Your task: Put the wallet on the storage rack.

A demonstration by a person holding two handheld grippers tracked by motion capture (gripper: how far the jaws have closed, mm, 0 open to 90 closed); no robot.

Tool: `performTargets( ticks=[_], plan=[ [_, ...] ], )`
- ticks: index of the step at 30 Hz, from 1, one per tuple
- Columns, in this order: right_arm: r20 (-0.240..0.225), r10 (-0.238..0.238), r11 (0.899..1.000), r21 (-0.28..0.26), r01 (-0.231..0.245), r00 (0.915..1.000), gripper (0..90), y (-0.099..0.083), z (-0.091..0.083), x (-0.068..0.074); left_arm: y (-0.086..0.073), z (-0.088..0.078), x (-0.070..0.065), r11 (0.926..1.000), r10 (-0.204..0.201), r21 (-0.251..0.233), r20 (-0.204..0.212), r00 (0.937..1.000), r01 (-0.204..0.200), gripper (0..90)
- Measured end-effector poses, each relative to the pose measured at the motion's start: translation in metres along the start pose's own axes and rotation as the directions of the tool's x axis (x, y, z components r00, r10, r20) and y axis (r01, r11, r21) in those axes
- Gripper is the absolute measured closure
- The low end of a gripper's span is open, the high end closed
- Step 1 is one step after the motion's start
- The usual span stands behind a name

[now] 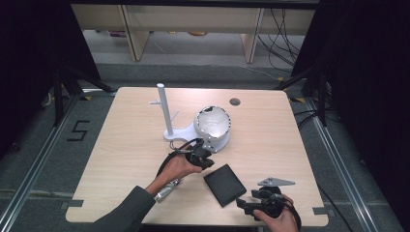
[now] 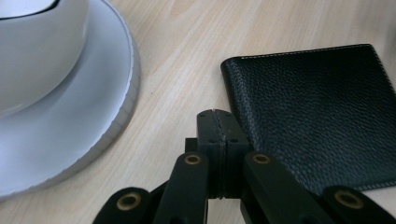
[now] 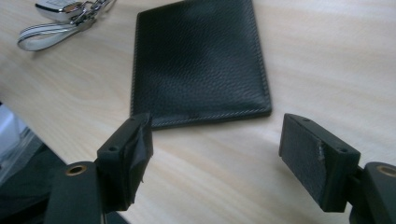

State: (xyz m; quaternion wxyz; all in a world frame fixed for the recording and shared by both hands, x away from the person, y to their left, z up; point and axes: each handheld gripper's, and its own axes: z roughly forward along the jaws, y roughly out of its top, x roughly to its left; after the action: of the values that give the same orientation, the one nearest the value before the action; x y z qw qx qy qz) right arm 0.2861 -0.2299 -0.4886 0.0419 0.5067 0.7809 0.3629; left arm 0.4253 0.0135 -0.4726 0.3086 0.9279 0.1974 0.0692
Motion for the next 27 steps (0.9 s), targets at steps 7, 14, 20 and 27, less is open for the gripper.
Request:
performTargets(
  ticks=[7,14,20,27],
  plan=[
    [-0.082,0.037,0.999,0.010,-0.036,0.9960,26.8,-0.005,0.004,0.004,0.000,0.008,0.003,0.9996,-0.021,0.018,0.013,0.9997,0.021,89.3],
    [-0.078,0.035,0.999,0.022,-0.034,0.9963,26.5,-0.006,0.012,0.007,-0.001,0.014,0.002,0.9997,-0.015,0.021,0.036,0.9992,0.014,89.3],
    [-0.080,0.054,0.998,0.026,-0.052,0.9954,26.4,-0.006,0.015,0.007,-0.005,0.015,-0.001,0.9991,0.009,0.041,0.057,0.9983,-0.011,89.2],
    [-0.087,0.051,0.998,0.028,-0.049,0.9949,26.4,-0.004,0.017,0.006,-0.011,0.017,-0.002,0.9982,0.009,0.058,0.069,0.9975,-0.013,89.2]
  ],
)
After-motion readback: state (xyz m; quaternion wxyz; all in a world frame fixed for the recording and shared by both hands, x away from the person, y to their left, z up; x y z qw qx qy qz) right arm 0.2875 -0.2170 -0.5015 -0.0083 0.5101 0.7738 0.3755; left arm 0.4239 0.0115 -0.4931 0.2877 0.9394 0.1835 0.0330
